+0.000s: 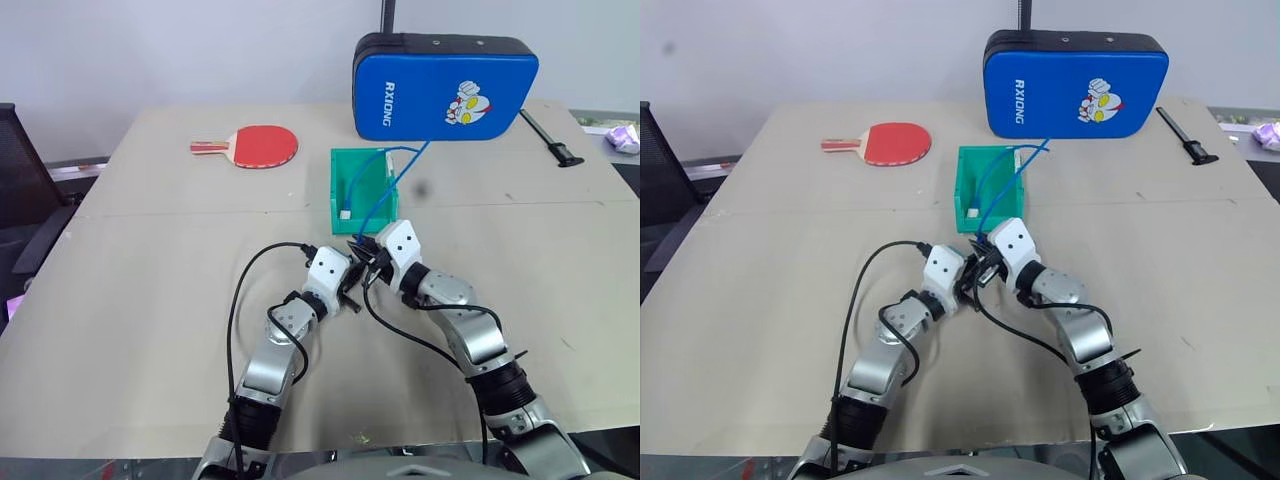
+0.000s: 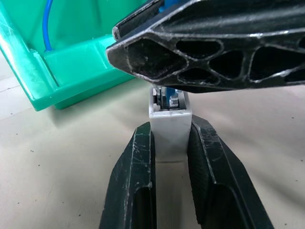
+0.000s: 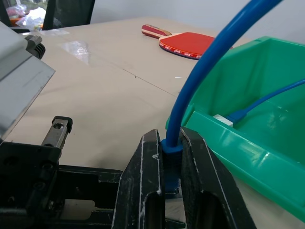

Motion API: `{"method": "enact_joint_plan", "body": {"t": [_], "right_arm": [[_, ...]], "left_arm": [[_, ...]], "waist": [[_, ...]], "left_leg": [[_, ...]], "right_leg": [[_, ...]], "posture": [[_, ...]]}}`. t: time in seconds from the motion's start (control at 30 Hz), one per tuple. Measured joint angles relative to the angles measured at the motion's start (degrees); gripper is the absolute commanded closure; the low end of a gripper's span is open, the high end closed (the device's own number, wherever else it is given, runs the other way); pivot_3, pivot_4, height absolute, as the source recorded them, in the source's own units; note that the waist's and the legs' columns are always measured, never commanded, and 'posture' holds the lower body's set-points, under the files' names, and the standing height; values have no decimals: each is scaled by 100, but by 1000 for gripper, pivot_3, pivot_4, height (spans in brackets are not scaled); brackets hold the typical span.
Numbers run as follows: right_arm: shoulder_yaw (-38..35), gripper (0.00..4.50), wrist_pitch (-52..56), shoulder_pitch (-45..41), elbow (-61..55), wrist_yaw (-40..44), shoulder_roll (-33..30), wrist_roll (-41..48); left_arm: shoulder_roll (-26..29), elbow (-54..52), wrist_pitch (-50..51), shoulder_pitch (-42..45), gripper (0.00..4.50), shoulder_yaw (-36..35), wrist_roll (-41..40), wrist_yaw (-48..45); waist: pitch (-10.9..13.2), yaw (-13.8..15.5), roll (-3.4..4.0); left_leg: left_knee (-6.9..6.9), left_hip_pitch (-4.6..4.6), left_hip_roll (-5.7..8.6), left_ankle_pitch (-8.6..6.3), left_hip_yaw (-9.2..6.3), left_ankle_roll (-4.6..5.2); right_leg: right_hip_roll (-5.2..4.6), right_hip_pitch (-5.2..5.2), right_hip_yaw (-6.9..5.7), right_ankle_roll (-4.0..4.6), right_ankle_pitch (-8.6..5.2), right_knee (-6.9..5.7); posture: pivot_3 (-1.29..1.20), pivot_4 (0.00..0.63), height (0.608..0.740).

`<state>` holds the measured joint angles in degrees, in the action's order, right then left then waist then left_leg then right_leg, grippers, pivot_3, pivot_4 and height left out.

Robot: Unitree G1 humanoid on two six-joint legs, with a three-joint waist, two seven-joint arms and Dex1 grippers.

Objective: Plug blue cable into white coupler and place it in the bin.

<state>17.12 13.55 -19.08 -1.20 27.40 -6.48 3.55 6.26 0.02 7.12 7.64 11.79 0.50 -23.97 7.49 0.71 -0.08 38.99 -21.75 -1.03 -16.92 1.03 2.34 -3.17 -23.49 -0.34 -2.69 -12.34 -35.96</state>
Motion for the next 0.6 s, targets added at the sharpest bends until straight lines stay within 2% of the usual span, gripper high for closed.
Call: {"method": "enact_joint_plan", "body": {"t": [0.27,0.4,0.57,0.6], "right_arm": [[245,4500,415,102,-116,104,-185,-101],[275,4500,386,104,51,65,-154,-124],[234,4500,22,120,328,-44,2,-117],[206,4500,-137,134,430,-44,46,-90]], "left_arm": [[-2,2,55,-109,4180,29,5,-15],[-1,70,138,-113,4180,32,8,-21],[0,75,159,-119,4180,-5,3,-6],[0,75,158,-118,3680,-14,-2,-6]], "waist": [[-143,-6,14],[-173,-9,25],[-181,-46,34],[-181,-56,34]], "left_leg": [[-31,13,3,-3,8,2],[-75,110,8,-9,17,8],[-78,122,6,-16,13,18],[-78,121,6,-16,12,18]], "right_leg": [[-1,2,6,-3,-8,11],[-4,74,20,1,-39,20],[-3,84,20,2,-47,20],[-4,84,20,2,-47,19]], "posture": [[0,150,728],[0,150,728],[0,150,728],[0,150,728]]}}
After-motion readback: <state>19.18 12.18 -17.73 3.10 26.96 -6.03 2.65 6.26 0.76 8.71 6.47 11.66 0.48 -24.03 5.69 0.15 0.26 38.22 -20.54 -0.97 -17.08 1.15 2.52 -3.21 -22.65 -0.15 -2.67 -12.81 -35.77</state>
